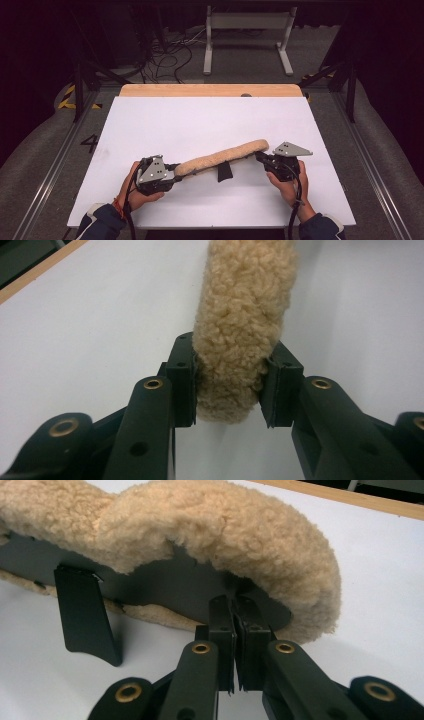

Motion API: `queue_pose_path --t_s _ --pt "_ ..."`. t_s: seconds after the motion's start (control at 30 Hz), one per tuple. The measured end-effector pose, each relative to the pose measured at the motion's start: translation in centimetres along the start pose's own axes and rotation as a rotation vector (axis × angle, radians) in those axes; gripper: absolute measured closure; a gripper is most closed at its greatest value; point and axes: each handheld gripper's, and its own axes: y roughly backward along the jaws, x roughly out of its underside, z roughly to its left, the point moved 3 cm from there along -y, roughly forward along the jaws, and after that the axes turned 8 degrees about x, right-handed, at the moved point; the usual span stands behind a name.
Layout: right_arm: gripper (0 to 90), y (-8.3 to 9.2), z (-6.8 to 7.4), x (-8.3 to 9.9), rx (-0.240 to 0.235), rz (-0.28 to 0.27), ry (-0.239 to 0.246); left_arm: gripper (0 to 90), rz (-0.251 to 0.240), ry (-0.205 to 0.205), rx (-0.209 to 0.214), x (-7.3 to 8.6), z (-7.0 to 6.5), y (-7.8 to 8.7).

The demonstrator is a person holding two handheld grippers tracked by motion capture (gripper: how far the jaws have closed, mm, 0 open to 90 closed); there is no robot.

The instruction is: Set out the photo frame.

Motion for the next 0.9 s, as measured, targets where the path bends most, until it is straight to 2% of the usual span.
queue_pose_path --t_s 0.17,0.5,0.77,0.9 --pt "87.8 -0.5 -0.2 -0.2 -0.004 0.000 -0.013 65.5 0.010 -0.019 0.010 -0.1 -0.5 0.0" --pt "87.7 -1.6 -0.2 -0.7 -0.001 0.000 -0.011 66.2 0.026 -0.089 0.009 -0.4 -2.0 -0.1" --pt "86.8 -2.5 -0.1 -1.0 -0.003 0.003 -0.017 66.1 0.024 -0.102 0.022 -0.6 -2.7 -0.3" --pt "87.7 -2.6 -0.1 -1.2 0.014 -0.017 -0.019 65.9 0.018 -0.105 0.029 -0.7 -3.1 -0.4"
